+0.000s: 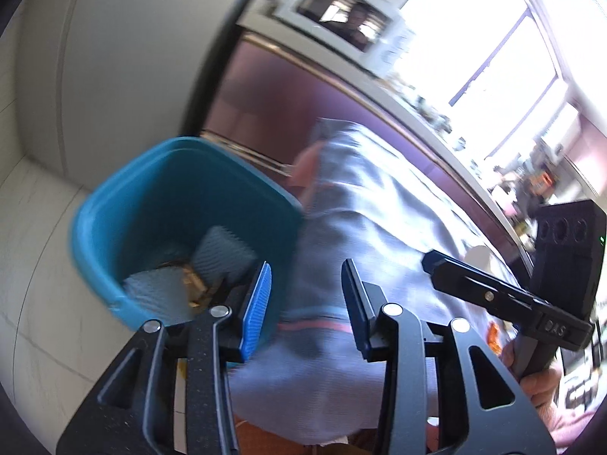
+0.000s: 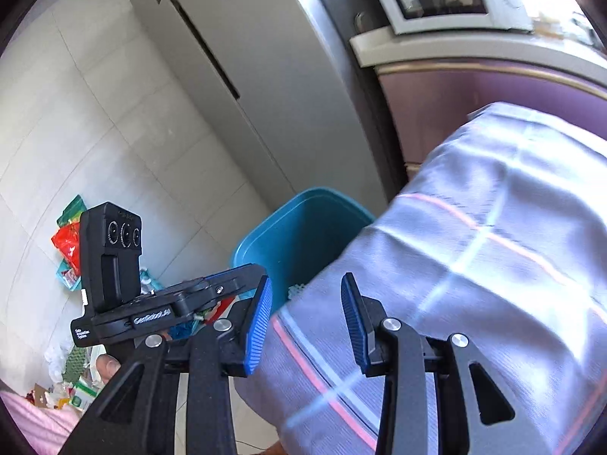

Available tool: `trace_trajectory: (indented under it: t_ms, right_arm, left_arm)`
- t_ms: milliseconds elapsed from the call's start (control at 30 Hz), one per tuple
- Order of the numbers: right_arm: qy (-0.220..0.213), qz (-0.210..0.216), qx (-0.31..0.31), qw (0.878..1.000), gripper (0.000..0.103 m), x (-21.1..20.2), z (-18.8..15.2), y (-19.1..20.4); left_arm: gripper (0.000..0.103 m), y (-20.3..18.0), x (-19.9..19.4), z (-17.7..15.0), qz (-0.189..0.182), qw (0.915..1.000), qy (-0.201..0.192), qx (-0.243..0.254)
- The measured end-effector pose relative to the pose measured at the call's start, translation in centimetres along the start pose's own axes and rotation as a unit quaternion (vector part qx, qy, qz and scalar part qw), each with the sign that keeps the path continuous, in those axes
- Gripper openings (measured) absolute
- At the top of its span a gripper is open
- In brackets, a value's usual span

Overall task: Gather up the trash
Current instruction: 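Carry the gold wrapper to the teal bin and open the right gripper, then grasp the orange peel with the left gripper while the right gripper grasps a green-printed plastic wrapper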

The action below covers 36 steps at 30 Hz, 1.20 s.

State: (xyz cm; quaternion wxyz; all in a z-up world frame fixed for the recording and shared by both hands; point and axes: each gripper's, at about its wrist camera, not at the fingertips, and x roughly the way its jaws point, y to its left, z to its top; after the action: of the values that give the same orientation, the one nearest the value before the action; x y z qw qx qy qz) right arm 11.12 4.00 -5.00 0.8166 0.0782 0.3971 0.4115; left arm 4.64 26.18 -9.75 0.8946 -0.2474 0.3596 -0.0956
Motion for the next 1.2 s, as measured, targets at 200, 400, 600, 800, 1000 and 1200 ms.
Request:
trace_trajectory:
  t_ms: [200, 400, 600, 800, 1000, 1200]
  right_arm:
    - [-0.038, -0.031, 0.021, 0.999, 0.038, -4.2, -1.2, -2.6]
    - [-0.081, -0.074, 0.064, 0.992, 0.038, -9.5, -3.2, -6.0]
    - [-0.123, -0.128, 0.110, 0.978, 0.038, -15.2, -6.1, -9.1]
    - [-0.140, -0.186, 0.155, 0.960, 0.039, -19.7, -10.1, -12.0]
    - [-0.141, -0.224, 0.195, 0.944, 0.044, -22.6, -14.2, -14.2]
    - [-0.140, -0.228, 0.219, 0.938, 0.058, -24.3, -17.0, -14.9]
  left_arm:
    - [0.042, -5.9, 1.6, -1.3, -0.043, 0.9968, 0.024, 0.063]
    - [0.044, -11.5, 3.7, -3.5, -0.093, 0.9858, 0.066, 0.123]
    - [0.044, -17.5, 6.1, -6.8, -0.155, 0.9635, 0.125, 0.179]
    - [0.047, -22.4, 8.1, -10.0, -0.186, 0.9426, 0.163, 0.225]
    - [0.047, -24.9, 9.9, -11.6, -0.178, 0.9351, 0.177, 0.250]
    - [0.047, -25.4, 10.9, -11.7, -0.170, 0.9361, 0.179, 0.251]
